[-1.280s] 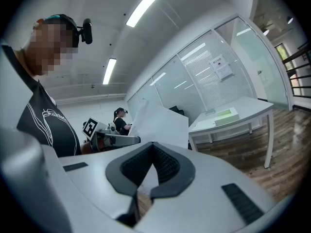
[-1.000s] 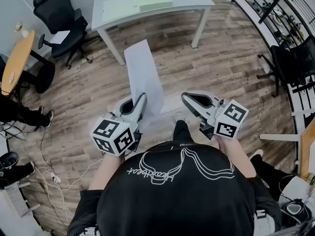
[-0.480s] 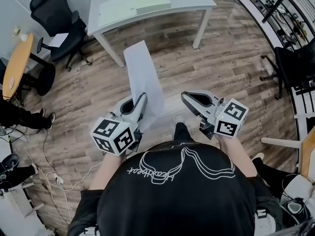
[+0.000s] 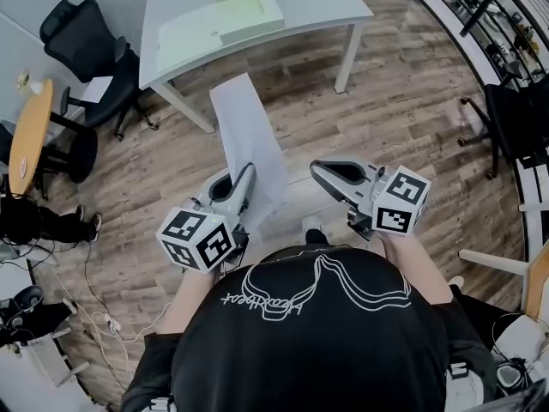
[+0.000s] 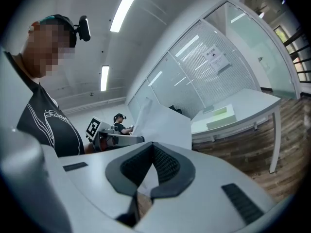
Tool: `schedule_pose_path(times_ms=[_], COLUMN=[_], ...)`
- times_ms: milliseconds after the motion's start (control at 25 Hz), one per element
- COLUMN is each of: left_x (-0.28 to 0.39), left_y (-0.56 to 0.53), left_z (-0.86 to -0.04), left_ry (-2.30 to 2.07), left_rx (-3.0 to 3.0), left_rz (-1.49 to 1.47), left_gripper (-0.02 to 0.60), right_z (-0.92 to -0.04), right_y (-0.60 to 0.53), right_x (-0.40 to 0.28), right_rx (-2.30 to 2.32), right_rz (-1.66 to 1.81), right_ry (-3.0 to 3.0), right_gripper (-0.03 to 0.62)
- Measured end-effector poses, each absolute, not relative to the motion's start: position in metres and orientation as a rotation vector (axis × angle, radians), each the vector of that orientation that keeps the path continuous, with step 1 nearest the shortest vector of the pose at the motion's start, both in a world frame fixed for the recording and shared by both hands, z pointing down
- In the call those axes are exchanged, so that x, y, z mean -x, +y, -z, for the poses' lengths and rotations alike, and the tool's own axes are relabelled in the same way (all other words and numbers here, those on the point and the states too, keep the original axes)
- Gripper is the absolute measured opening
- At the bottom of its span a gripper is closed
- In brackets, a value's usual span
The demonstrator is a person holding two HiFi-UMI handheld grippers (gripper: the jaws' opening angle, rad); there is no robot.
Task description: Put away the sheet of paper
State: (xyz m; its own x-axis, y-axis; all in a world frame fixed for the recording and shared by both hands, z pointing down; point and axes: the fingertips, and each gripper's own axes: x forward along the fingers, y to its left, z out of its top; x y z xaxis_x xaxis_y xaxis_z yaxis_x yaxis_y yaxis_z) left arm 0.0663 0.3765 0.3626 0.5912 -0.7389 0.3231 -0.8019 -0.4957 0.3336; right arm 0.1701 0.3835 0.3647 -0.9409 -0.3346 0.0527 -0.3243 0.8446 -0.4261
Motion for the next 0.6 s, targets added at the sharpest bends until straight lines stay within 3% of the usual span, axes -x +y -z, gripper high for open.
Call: schedule_pose_path(times_ms=[600], left_x=[-0.096], left_y=[0.290], left_z=[-0.321], left_ry=[-1.328], left_rx=[-2.398], left_rz=[-0.099], left_gripper=[0.012], right_z=[-0.321], right_y=[0.287], right_x=[-0.217], right_rx=[0.379], right_rz=[0.711], right_ry=[2.891], right_gripper=[0.009])
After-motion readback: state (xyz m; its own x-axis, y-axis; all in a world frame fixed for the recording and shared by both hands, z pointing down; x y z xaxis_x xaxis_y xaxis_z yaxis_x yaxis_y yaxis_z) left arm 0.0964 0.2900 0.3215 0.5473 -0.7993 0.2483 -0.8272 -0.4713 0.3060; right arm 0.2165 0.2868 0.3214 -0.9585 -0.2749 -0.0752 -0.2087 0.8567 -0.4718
